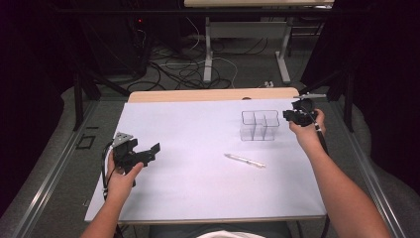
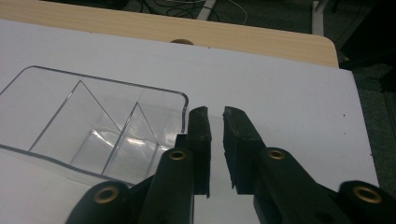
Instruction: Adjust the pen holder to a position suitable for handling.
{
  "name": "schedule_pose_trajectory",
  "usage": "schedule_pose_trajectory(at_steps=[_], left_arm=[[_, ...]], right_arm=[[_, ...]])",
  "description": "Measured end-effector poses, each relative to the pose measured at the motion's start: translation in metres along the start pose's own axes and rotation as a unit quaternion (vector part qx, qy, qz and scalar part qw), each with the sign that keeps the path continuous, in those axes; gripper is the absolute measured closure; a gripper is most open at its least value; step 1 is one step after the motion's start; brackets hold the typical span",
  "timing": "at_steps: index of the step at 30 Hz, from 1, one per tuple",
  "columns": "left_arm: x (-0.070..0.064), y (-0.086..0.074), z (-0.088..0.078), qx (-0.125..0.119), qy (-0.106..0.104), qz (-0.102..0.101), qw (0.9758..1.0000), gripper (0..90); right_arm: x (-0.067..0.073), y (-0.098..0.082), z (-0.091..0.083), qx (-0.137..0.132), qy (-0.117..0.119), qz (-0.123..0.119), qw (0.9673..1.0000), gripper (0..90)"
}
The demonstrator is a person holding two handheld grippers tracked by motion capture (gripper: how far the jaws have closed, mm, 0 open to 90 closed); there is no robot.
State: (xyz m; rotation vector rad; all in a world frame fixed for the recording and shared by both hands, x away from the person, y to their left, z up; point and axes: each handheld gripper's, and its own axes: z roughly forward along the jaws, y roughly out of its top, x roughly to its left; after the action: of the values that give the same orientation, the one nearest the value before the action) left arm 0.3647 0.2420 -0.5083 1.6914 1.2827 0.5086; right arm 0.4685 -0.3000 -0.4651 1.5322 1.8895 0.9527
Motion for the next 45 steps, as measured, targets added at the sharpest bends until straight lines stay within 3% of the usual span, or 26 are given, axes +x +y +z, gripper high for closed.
schedule_pose_trajectory(at_steps=[7, 19, 30, 35, 45], left_arm=[[0.000, 0.000, 0.001, -0.001, -0.001, -0.003, 1.0000, 5.7], [0.000, 0.000, 0.001, 0.001, 0.000, -0.002, 1.0000, 6.2], [0.000, 0.000, 0.002, 0.003, 0.001, 0.001, 1.0000, 6.5], [0.000, 0.000, 0.002, 0.002, 0.001, 0.001, 1.0000, 6.5], [0.000, 0.000, 0.003, 0.004, 0.001, 0.002, 1.0000, 6.6]], right_arm=[[0.002, -0.001, 0.012, 0.010, -0.006, 0.001, 0.9999, 89.6], [0.009, -0.005, 0.027, 0.036, -0.002, 0.019, 0.9992, 89.9], [0.012, -0.008, 0.030, 0.046, -0.006, 0.020, 0.9987, 89.8], [0.012, -0.011, 0.030, 0.041, -0.006, 0.034, 0.9986, 89.8], [0.015, -0.012, 0.029, 0.038, -0.018, 0.032, 0.9986, 89.9]])
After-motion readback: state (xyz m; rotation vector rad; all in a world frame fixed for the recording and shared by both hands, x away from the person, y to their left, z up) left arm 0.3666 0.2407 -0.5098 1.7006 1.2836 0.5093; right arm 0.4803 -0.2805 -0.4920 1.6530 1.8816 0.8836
